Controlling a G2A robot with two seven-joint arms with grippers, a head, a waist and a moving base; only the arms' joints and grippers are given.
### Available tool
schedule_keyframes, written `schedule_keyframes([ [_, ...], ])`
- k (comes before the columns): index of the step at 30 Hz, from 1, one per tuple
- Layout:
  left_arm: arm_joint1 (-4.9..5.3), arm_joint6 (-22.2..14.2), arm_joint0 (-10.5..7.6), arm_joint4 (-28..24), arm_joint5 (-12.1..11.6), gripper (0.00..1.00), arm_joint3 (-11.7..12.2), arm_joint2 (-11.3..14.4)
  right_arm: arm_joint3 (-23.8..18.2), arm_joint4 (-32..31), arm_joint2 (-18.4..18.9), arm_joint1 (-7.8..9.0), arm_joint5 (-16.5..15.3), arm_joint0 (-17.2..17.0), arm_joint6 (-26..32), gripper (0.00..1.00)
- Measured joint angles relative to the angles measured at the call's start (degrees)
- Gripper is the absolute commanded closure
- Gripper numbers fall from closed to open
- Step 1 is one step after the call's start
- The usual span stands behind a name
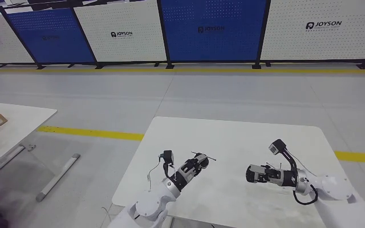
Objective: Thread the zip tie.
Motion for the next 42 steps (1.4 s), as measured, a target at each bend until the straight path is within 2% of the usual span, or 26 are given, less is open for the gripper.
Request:
schedule_keyframes([
  [4,-0.11,0.98,-0.30,3.06,0.11,1.00,1.80,0.99,0.00,0.00,0.00,0.00,0.00,0.00,0.00,0.00],
  [19,-0.13,1.13,-0.30,3.28,-0.04,1.00,1.85,1.06,0.00,0.00,0.00,0.00,0.00,0.00,0.00,0.00],
  [22,-0.35,2.39,-0.10,0.81,-2.90,1.00,0.81,0.44,0.00,0.00,0.00,0.00,0.00,0.00,0.00,0.00],
  [25,-0.34,2.36,1.47,-2.75,-8.67,1.00,-1.67,-1.46,0.00,0.00,0.00,0.00,0.00,0.00,0.00,0.00],
  [26,-0.26,1.60,2.29,-4.05,-10.90,1.00,-2.84,-2.34,0.00,0.00,0.00,0.00,0.00,0.00,0.00,0.00],
  [29,-0.04,-0.81,4.27,-6.16,-15.40,1.00,-5.55,-4.33,0.00,0.00,0.00,0.00,0.00,0.00,0.00,0.00],
  [32,-0.09,-2.52,5.91,-6.79,-15.56,1.00,-8.68,-5.75,0.00,0.00,0.00,0.00,0.00,0.00,0.00,0.00],
  [34,-0.19,-3.68,6.73,-5.93,-15.43,1.00,-9.70,-6.08,0.00,0.00,0.00,0.00,0.00,0.00,0.00,0.00],
  [42,-0.24,-4.05,6.98,-5.46,-15.44,1.00,-9.83,-6.11,0.00,0.00,0.00,0.00,0.00,0.00,0.00,0.00],
])
